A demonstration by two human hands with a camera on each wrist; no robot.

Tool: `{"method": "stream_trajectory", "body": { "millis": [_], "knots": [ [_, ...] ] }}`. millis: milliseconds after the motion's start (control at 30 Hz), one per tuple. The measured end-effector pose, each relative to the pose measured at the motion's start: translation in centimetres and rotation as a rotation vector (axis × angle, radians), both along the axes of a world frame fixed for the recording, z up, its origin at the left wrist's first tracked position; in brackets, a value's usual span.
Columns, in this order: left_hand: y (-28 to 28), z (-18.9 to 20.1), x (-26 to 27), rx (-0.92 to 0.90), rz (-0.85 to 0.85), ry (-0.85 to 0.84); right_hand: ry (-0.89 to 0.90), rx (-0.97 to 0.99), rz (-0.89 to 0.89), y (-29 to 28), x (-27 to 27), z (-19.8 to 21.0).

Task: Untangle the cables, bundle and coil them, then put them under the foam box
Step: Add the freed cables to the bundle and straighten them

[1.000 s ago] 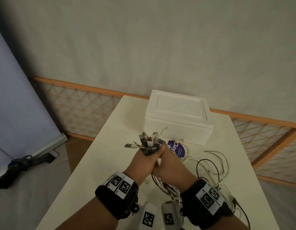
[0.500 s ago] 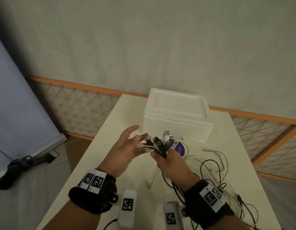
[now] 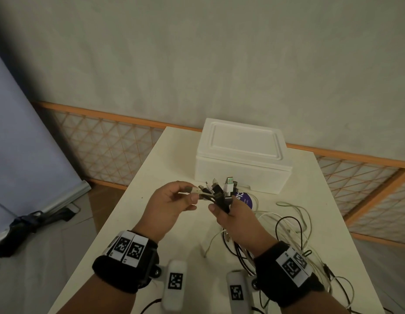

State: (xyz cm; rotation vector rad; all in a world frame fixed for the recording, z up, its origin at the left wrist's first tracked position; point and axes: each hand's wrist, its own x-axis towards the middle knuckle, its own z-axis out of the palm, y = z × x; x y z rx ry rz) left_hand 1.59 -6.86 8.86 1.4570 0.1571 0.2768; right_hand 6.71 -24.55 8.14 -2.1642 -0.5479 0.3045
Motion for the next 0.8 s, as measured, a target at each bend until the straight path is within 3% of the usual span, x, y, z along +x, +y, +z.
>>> {"method": "stream_trajectory", "body": {
  "millis": [100, 233, 333, 400, 467, 533, 567, 667, 800],
  "knots": [
    [0.2, 0.8, 0.1, 0.055, -0.056, -0.028, 0.015, -0.062, 0.041, 0.0, -0.2, 0.1],
    [-0.2, 0.8, 0.4, 0.332, -0.19, -0.015, 0.159, 0.15, 0.101, 0.4, -1.1, 1.1],
    [-1.1, 0.1, 0.6, 0.507, -0.171, -0.042, 0.192, 0.216, 0.062, 0.6, -1.2, 1.5],
    [-1.1, -0.3, 0.7, 0.41, -0.087, -0.029, 0.194, 0.215, 0.004, 0.7, -1.2, 1.5],
    [-0.8, -0.5, 0.8, 0.118, -0.097, 0.039, 0.225, 0.267, -0.039, 0.7, -1.2, 1.5],
    [-0.4, -0.9, 0.9, -0.164, -0.261, 0.056, 0.251, 0.297, -0.024, 0.7, -1.4, 1.4],
    [-0.4, -1.0, 0.9, -0.214, -0.382, 0.043, 0.251, 0.301, 0.005, 0.8, -1.5, 1.4],
    [-1.8, -0.7, 0.3, -0.078, -0.704, 0.059, 0.211, 0.287, 0.054, 1.0, -1.6, 1.4],
    [-2.8, -1.0, -0.2, 0.062, -0.796, 0.181, 0.154, 0.258, 0.131, 1.0, -1.6, 2.2]
  ]
}}
